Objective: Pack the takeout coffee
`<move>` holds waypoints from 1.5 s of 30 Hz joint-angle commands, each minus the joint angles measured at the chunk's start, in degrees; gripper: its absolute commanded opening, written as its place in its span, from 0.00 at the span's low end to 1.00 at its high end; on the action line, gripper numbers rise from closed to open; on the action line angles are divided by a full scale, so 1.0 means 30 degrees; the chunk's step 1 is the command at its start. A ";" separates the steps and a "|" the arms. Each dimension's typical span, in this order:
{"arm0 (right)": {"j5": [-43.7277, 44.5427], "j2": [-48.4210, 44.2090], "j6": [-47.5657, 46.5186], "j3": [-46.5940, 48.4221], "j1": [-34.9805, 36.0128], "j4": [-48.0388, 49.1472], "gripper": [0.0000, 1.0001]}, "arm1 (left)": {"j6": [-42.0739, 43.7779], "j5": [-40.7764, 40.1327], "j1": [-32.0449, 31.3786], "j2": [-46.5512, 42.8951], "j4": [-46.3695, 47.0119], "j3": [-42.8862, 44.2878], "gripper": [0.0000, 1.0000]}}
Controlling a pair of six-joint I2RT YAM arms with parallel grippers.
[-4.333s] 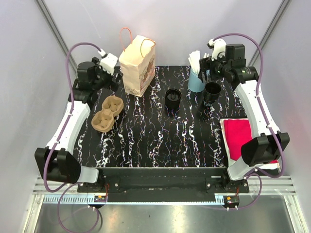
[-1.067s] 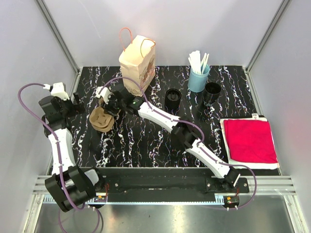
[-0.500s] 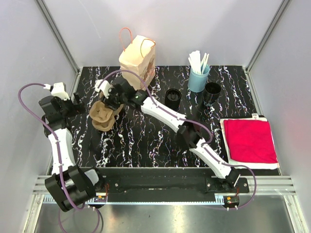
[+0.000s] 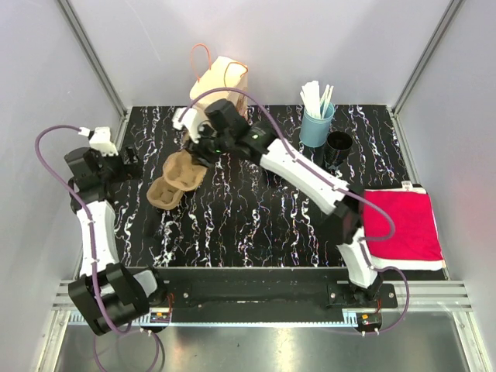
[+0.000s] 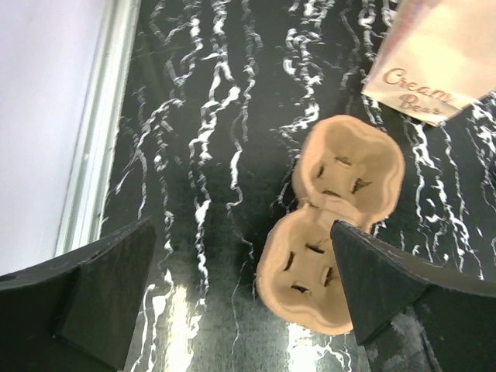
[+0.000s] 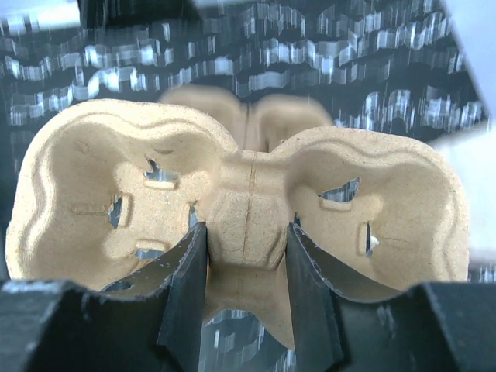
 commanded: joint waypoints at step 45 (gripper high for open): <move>0.1750 -2.0489 -0.1675 -1.6967 -0.5959 -0.3597 0.36 | 0.8304 -1.4953 -1.1618 1.0770 -0.0281 0.3307 0.99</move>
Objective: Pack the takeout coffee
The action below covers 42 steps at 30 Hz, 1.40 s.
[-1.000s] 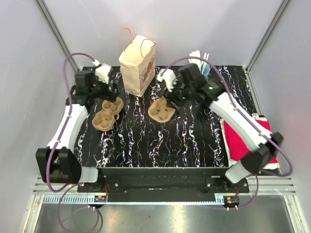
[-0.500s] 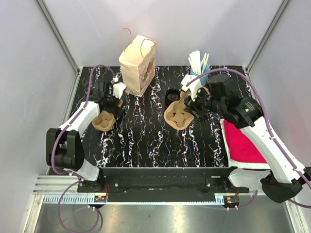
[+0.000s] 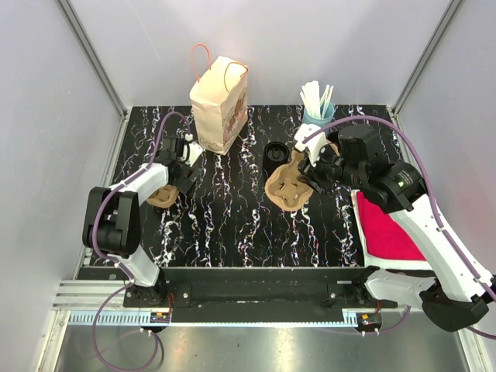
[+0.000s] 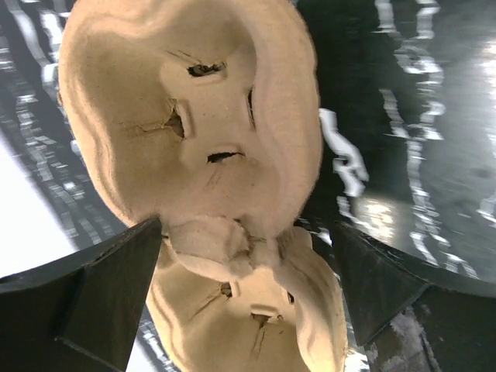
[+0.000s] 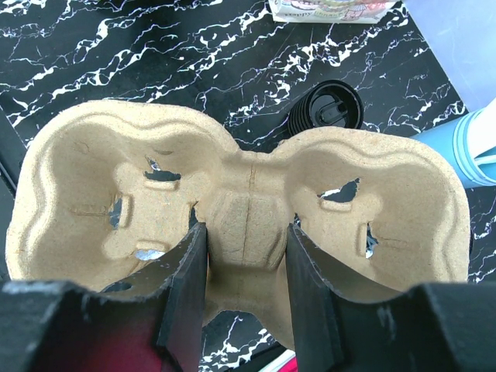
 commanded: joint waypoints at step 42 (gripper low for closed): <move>0.2695 -0.0438 -0.0116 0.0074 -0.1697 0.2549 0.36 | 0.3744 1.5107 -0.0847 0.1984 -0.1931 1.6447 0.99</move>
